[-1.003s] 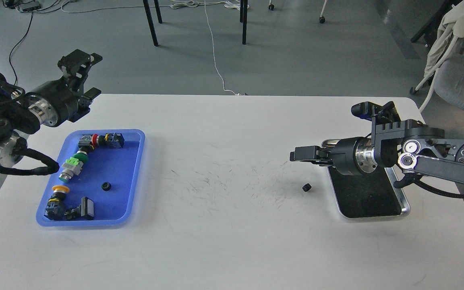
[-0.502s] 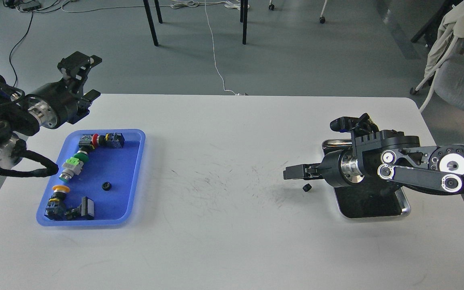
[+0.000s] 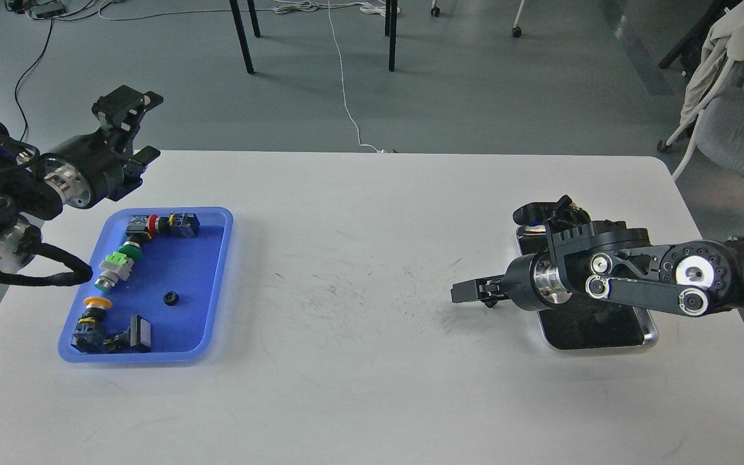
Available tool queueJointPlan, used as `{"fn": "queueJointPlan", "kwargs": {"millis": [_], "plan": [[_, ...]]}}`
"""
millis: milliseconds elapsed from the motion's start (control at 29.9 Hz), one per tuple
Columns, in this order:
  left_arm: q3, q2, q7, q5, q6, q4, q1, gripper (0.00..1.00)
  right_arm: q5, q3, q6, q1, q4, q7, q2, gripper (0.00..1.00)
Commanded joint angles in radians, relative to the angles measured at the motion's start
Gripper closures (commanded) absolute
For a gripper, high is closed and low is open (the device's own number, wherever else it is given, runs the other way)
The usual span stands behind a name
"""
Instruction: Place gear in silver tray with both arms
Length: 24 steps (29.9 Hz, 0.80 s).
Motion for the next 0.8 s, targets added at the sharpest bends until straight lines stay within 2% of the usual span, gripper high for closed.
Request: {"fn": "queueJointPlan", "kwargs": {"millis": [0,568,769], "plan": [[-0.001,0.000,0.000,0.000,0.000,0.001,0.000,0.02,-0.001,-0.002,0.001,0.000,-0.010,0.000,0.007,0.12],[-0.001,0.000,0.000,0.002,0.000,0.001,0.000,0.02,0.014,-0.027,0.001,0.006,-0.019,0.017,0.021,0.12],[-0.001,0.000,0.000,0.002,0.000,0.001,0.000,0.02,0.019,-0.022,-0.001,0.003,-0.018,0.041,0.044,0.11]]}}
